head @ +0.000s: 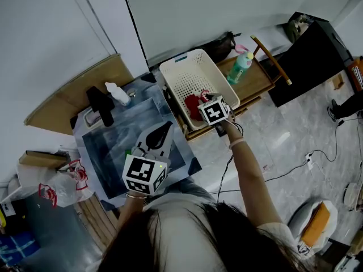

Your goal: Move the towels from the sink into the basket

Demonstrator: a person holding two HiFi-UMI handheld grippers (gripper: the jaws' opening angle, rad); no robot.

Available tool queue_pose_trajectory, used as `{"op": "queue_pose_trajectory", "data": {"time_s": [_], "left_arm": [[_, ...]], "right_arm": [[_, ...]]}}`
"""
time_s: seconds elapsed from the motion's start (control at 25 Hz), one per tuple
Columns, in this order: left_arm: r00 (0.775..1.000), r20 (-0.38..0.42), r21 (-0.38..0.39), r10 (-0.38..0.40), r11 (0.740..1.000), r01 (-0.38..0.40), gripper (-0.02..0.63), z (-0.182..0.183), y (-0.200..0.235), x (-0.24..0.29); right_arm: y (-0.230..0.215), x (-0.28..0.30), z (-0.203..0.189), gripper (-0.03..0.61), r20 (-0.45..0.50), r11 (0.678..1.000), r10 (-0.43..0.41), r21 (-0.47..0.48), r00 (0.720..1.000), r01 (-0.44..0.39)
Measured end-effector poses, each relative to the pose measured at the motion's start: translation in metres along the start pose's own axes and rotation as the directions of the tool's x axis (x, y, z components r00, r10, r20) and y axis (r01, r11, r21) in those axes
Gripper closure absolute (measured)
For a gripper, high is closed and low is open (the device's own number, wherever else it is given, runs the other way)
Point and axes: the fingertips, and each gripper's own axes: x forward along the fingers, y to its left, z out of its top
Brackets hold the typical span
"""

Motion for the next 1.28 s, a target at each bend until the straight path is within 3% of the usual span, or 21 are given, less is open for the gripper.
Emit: {"op": "queue_pose_trajectory", "data": {"time_s": [0.36,0.48,1.28], "left_arm": [[1.000,0.022,0.009,0.001,1.000,-0.001,0.603,0.004,-0.005,-0.011],[0.999,0.030,0.008,0.012,1.000,-0.013,0.603,0.005,-0.004,-0.017],[0.991,0.106,-0.021,0.085,0.996,-0.084,0.603,0.012,0.005,-0.069]], "right_arm": [[0.001,-0.030,0.013,0.457,0.081,0.990,-0.001,0.144,0.997,-0.011],[0.000,-0.042,0.017,0.492,0.117,0.984,-0.023,0.178,0.993,0.002],[0.048,-0.128,0.049,0.540,0.327,0.983,-0.093,0.181,0.940,0.034]]}}
